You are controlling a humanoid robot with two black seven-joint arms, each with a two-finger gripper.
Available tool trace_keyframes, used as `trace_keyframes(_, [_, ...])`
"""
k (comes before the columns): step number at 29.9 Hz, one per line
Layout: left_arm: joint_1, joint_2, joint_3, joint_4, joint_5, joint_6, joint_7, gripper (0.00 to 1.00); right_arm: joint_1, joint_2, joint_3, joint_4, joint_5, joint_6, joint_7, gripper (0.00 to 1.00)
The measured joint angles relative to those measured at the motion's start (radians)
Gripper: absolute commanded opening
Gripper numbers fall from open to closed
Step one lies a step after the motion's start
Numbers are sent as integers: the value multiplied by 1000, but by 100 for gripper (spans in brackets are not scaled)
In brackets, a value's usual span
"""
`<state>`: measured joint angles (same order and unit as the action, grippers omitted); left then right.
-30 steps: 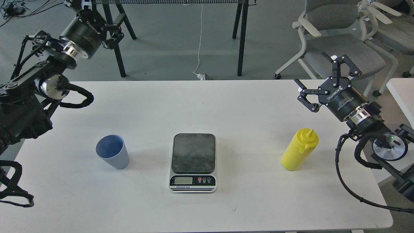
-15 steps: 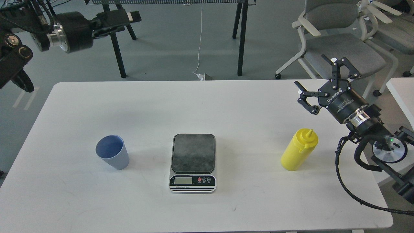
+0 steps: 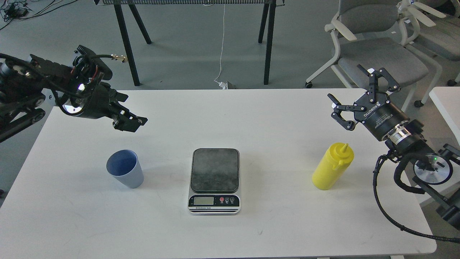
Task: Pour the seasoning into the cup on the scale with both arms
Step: 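Move the left gripper over toward the blue cup, then lower the left gripper around the blue cup and close it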
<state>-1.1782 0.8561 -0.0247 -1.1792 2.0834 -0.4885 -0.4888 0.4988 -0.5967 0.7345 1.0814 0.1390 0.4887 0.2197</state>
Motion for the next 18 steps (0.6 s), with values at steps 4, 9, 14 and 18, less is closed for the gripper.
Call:
trace_keyframes(4, [-1, 34, 86, 1, 2, 0, 0, 98, -4, 0, 0, -1, -1, 0, 1, 99])
trace_keyframes(9, [2, 53, 154, 2, 3, 0, 0, 98, -11, 0, -1, -2, -1, 0, 1, 99])
trace_keyframes(14, [10, 54, 165, 6, -4, 0, 0, 98, -12, 5, -3, -3, -1, 0, 1, 99])
trace_keyframes(18, [11, 47, 163, 11, -11, 0, 0, 98, -13, 7, -3, -3, -1, 0, 1, 99])
